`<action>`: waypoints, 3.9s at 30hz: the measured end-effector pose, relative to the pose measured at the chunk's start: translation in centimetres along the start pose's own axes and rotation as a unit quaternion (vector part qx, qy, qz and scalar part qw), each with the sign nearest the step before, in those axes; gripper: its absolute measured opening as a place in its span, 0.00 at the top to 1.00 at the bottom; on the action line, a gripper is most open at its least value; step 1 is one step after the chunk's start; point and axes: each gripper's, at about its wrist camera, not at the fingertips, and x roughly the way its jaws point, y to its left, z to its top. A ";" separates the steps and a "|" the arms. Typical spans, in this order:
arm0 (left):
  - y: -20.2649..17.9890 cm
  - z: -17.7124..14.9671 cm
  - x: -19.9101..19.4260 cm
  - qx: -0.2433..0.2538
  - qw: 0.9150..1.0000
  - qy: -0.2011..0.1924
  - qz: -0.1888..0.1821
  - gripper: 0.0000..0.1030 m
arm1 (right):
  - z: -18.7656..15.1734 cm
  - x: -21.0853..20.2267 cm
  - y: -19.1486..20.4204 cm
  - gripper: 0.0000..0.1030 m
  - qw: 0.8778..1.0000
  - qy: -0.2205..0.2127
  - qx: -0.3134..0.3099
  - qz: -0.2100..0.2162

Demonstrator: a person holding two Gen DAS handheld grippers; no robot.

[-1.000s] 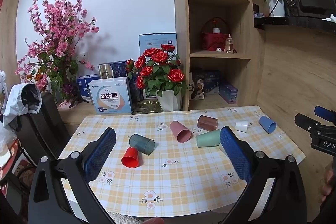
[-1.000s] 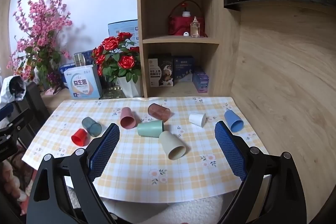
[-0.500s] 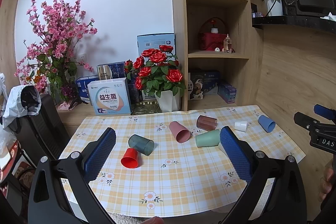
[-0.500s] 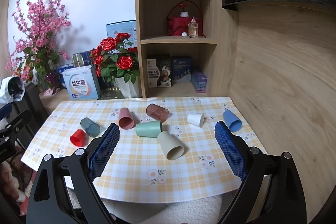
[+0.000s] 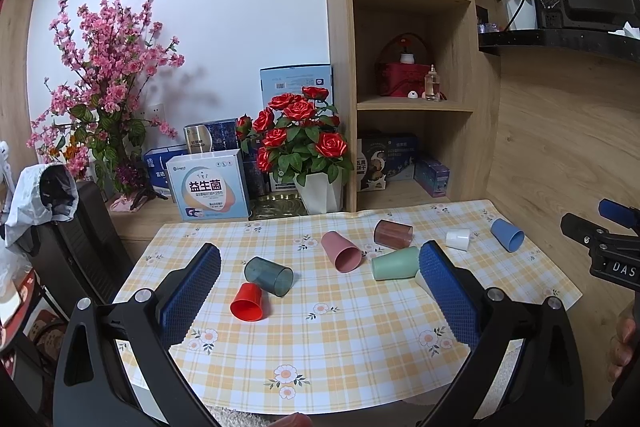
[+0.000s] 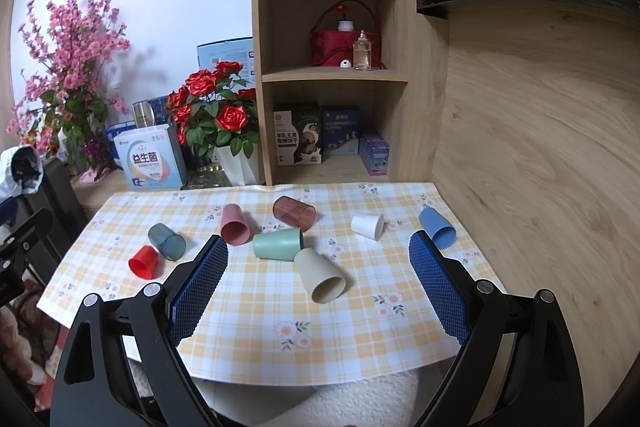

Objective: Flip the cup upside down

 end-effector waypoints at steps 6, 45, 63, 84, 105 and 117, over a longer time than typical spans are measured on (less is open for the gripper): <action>0.0 0.0 0.0 0.000 1.000 -0.001 0.000 0.06 | 0.0 0.0 0.0 0.13 1.000 -0.001 0.000 -0.001; 0.0 0.0 -0.1 -0.001 1.000 -0.002 0.000 0.06 | 0.3 -0.1 -0.1 0.13 1.000 0.000 0.000 0.000; 6.8 -2.2 7.6 -0.032 0.999 0.043 0.011 0.06 | 0.0 9.0 -4.4 0.13 0.997 0.026 0.067 0.000; 11.3 -6.4 21.0 -0.101 0.977 0.188 0.024 0.06 | -4.1 22.3 -6.8 0.13 0.987 0.133 0.090 -0.034; 16.3 -7.2 37.7 -0.327 0.878 0.347 -0.032 0.36 | -5.5 27.0 -8.3 0.13 0.979 0.174 0.097 -0.037; 17.4 -8.6 44.2 -0.323 0.854 0.408 0.027 0.35 | -5.9 28.6 -8.5 0.13 0.976 0.186 0.105 -0.040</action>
